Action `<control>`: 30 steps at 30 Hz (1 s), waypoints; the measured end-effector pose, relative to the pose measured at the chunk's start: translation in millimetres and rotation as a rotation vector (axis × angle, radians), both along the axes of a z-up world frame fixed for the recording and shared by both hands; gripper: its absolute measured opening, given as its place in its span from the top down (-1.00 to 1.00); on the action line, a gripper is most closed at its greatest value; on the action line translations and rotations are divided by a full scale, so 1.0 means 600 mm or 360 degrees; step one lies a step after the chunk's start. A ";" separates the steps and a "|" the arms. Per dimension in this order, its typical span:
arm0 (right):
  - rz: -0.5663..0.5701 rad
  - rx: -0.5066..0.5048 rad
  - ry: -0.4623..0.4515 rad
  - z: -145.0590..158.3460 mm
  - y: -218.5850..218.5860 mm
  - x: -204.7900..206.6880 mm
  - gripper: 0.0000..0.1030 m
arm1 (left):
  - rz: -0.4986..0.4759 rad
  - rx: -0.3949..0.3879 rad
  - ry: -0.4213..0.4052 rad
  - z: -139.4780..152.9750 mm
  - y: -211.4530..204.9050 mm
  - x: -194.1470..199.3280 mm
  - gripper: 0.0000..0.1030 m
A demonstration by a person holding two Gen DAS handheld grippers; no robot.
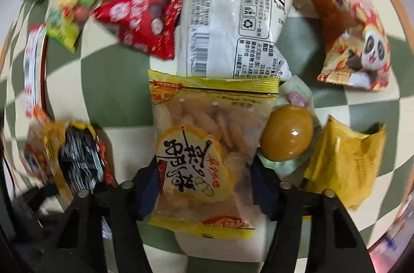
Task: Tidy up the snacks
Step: 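Grasp the yellow-and-black bag with the left tool while the right tool grasps the yellow cracker packet, then carry both packets into the cardboard box and open both tools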
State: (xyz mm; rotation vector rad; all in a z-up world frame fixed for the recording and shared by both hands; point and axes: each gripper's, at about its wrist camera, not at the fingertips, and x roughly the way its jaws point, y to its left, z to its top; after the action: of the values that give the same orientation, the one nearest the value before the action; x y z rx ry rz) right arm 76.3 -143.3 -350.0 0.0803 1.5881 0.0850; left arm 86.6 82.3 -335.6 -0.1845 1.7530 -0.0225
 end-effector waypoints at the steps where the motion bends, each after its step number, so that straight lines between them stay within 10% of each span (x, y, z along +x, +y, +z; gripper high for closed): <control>1: 0.0056 0.0000 0.0008 0.002 0.004 -0.007 -0.16 | -0.0002 -0.0003 0.0000 0.002 0.003 -0.005 -0.81; 7: 0.0385 0.0066 0.0170 0.010 0.013 -0.058 -0.17 | -0.0028 0.0022 0.0017 -0.028 -0.009 0.041 -0.81; 12: 0.0279 0.0143 0.0142 0.028 -0.010 -0.068 -0.57 | -0.0055 0.0075 0.0003 -0.038 -0.053 0.059 -0.78; 30: 0.0069 0.0092 0.0142 -0.021 0.054 -0.086 -0.23 | -0.0083 0.0168 -0.0081 -0.023 -0.082 -0.008 -0.67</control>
State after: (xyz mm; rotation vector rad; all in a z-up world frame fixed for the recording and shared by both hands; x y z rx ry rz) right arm 24.9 -110.6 -362.6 0.0961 1.6771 0.1634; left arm 81.8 33.4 -349.3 -0.0606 1.7034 0.0270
